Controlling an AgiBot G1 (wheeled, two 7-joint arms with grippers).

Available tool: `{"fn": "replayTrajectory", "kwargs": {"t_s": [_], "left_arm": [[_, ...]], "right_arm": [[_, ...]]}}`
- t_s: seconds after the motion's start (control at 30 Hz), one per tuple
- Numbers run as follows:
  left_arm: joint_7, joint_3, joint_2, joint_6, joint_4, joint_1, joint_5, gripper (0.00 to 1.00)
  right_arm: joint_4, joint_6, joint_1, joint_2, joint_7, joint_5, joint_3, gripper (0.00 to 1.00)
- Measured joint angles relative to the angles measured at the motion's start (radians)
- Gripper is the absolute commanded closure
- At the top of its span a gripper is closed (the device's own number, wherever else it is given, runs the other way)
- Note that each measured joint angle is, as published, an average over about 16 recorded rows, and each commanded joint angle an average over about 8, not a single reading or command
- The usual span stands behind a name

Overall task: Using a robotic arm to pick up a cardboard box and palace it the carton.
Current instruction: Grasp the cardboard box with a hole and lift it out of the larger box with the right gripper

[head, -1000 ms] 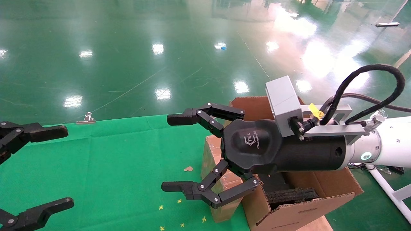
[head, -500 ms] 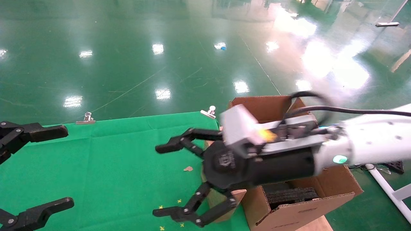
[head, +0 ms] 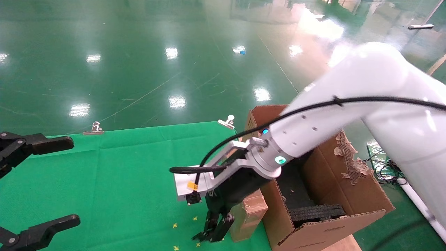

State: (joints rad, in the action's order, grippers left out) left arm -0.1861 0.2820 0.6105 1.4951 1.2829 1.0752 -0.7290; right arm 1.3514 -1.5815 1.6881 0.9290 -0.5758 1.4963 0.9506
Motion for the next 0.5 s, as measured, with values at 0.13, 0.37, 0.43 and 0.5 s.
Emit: {"fn": "replayTrajectory", "kwargs": {"t_s": [0.13, 0.37, 0.43, 0.5], "left_arm": [[0.0, 0.0, 0.0, 0.0, 0.0, 0.0, 0.0, 0.0], [0.0, 0.001, 0.0, 0.0, 0.0, 0.0, 0.001, 0.0], [0.0, 0.001, 0.0, 0.0, 0.0, 0.0, 0.001, 0.0], [0.001, 0.001, 0.0, 0.0, 0.0, 0.0, 0.001, 0.0]], "right_arm": [[0.0, -0.004, 0.124, 0.026, -0.052, 0.034, 0.127, 0.0], [-0.001, -0.004, 0.337, 0.023, -0.115, 0.021, 0.325, 0.0], [-0.001, -0.003, 0.388, 0.015, -0.126, 0.009, 0.376, 0.0], [-0.001, 0.0, 0.432, 0.007, -0.133, -0.004, 0.424, 0.0]]}}
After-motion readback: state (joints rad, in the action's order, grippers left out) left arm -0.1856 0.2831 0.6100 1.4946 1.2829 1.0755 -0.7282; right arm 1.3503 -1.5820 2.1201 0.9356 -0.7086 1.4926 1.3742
